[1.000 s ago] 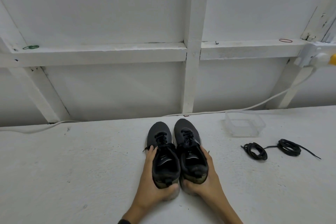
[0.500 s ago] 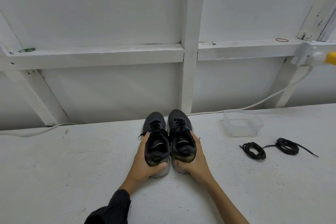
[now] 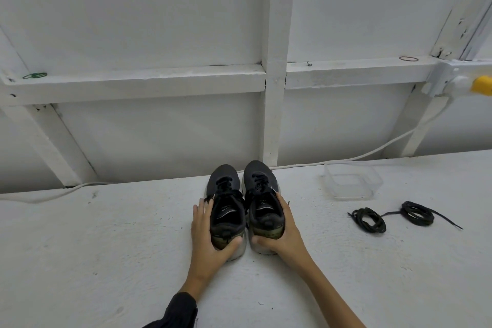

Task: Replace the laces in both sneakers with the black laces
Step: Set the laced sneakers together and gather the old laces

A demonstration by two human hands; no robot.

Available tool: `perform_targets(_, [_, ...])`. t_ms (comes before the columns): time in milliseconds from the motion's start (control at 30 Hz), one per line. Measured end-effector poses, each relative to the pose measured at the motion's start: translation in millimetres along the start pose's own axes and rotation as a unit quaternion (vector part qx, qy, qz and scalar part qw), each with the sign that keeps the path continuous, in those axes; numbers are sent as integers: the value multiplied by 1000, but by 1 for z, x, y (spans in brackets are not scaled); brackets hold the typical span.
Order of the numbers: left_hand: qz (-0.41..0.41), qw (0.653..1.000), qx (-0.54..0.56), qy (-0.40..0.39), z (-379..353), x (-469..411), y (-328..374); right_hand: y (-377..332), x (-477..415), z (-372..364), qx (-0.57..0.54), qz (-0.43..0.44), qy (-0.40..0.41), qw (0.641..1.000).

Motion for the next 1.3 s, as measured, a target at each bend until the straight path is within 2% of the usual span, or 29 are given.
perform_targets(167, [-67,993,-47,84,5,10,49,0,7,10,11,-14,-33,999])
perform_targets(367, [-117,990,26,80,-19,13,114,7,10,49,16,-34,-30,999])
perform_targets(433, [-128,987,15,96,-27,10,130,2,5,69,4,-31,-12,999])
perform_targets(533, [-132,985,34,106,-45,3,150,-4,-5,110,-40,-41,59,997])
perform_targets(633, [-92,987,115,64,-76,-9,163,-8,-13,155,-50,-49,129,989])
perform_targets(767, [-8,984,170,-48,-142,-34,155,-2,-25,210,-7,-53,183,982])
perform_targets(833, [56,975,202,-80,-175,-46,146,4,-34,231,13,-58,192,980])
perform_targets(933, [132,967,178,-122,-218,-58,135,15,-48,254,48,-86,177,979])
perform_targets(1000, [148,967,148,-148,-241,-65,130,26,-57,266,61,-106,165,979])
perform_targets(1167, [127,971,69,-188,-276,-77,120,55,-69,282,44,-151,127,979])
perform_targets(1300, [131,969,53,-203,-289,-79,106,68,-78,275,33,-174,98,979])
Point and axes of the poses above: each hand's wrist, its own x-axis away from the middle knuckle, its own z-axis out of the back of the hand, y = z × x, the point moved 8 cm from there along -x, towards the middle knuckle
